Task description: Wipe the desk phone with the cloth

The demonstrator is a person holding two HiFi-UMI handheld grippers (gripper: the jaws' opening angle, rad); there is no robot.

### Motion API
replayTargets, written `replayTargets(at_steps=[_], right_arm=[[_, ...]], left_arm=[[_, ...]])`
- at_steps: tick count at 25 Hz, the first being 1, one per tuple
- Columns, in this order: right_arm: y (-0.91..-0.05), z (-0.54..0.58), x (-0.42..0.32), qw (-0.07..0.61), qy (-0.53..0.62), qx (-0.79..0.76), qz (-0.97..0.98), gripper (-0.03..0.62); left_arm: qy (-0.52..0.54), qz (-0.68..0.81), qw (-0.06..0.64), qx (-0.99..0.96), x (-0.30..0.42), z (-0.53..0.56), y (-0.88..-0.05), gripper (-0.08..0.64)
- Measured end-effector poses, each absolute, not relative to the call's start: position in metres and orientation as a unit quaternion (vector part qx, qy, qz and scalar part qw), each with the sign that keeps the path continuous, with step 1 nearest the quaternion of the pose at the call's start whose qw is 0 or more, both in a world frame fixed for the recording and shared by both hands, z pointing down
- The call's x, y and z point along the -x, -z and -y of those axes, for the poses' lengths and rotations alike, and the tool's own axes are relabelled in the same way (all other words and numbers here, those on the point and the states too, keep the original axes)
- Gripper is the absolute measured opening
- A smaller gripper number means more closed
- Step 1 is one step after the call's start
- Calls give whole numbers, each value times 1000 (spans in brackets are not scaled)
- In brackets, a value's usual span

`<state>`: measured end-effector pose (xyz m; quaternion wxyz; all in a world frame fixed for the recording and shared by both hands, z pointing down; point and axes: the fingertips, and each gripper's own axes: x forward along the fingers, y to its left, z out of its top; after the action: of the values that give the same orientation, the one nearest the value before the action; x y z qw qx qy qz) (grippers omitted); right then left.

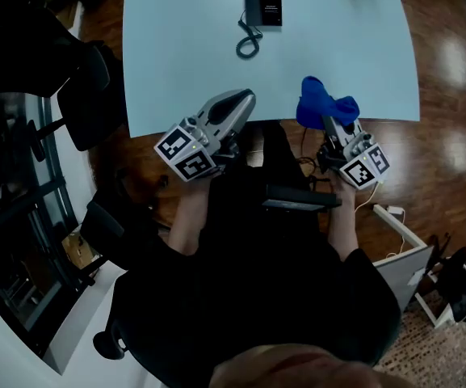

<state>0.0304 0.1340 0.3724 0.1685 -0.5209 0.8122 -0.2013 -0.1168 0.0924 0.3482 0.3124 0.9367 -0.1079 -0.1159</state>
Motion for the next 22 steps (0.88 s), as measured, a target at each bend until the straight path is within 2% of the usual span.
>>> replayTargets(at_steps=[4,11,15,22], right_arm=[[-348,-176,-4,175,178,519,-818,3],[-316,-206,21,210,166,461,-846,3],[-289,-245,9,226,154,437,-857,3],[-281,-330,-48,253,144,408,-865,3]], left_arm=[[117,87,316,-938,124,-126,-348,-3],[123,109,272,-948,134,-172,-317,-2],[126,126,258,-950,119,-205,-298,-2],[111,127,248,-954,51,-296,-291,-2]])
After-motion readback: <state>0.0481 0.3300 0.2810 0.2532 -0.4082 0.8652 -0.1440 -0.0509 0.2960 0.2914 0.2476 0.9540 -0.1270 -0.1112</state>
